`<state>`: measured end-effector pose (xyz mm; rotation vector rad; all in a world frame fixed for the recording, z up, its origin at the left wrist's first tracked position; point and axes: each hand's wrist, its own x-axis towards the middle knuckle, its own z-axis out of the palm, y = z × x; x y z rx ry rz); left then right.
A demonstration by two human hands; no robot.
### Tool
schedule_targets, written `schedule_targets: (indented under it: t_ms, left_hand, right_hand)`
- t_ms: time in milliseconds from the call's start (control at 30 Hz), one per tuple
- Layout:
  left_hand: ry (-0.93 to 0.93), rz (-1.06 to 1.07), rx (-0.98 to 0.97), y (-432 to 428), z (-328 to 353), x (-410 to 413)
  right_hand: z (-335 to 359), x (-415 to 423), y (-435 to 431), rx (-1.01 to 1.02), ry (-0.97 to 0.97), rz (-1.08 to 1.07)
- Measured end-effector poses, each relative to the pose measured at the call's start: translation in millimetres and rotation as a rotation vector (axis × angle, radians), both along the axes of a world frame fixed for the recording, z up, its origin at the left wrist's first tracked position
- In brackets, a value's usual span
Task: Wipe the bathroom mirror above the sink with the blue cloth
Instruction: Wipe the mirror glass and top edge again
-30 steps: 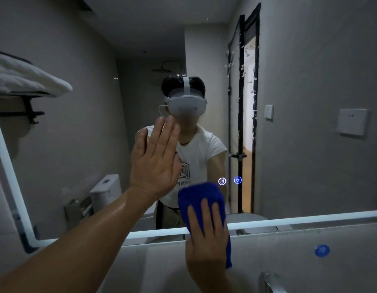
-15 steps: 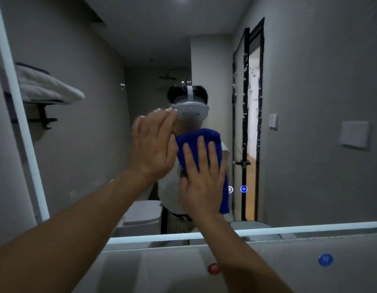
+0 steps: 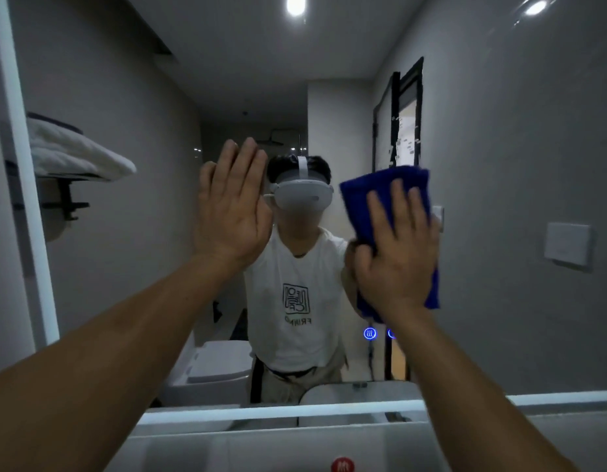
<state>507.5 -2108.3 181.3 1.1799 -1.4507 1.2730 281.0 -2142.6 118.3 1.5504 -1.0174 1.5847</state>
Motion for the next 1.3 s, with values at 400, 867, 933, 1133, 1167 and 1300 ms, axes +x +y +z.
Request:
schedule_targets:
  t_ms: [400, 867, 933, 1133, 1167, 1300]
  left_hand:
    - [0.009, 0.028, 0.001, -1.7, -1.6, -2.4]
    - [0.020, 0.102, 0.062, -5.9, -0.6, -3.5]
    - [0.028, 0.112, 0.066, -6.9, -0.4, -2.8]
    - [0.022, 0.109, 0.058, -6.0, -0.9, -2.9]
    - [0.017, 0.109, 0.058, -5.9, -0.5, -2.1]
    - [-0.010, 0.092, 0.031, -4.2, -0.9, -1.8]
  right_hand:
    - [-18.7, 8.6, 4.4, 0.036, 0.111, -0.029]
    - [-34.5, -12.4, -1.5, 0.044, 0.293, -0.036]
    - [-45.3, -2.6, 1.2, 0.076, 0.174, -0.035]
    - [-15.9, 30.6, 6.9, 0.072, 0.152, 0.019]
    - [-1.9, 31.2, 6.7, 0.048, 0.178, 0.035]
    - [34.1, 44.0, 10.8, 0.020, 0.144, 0.074]
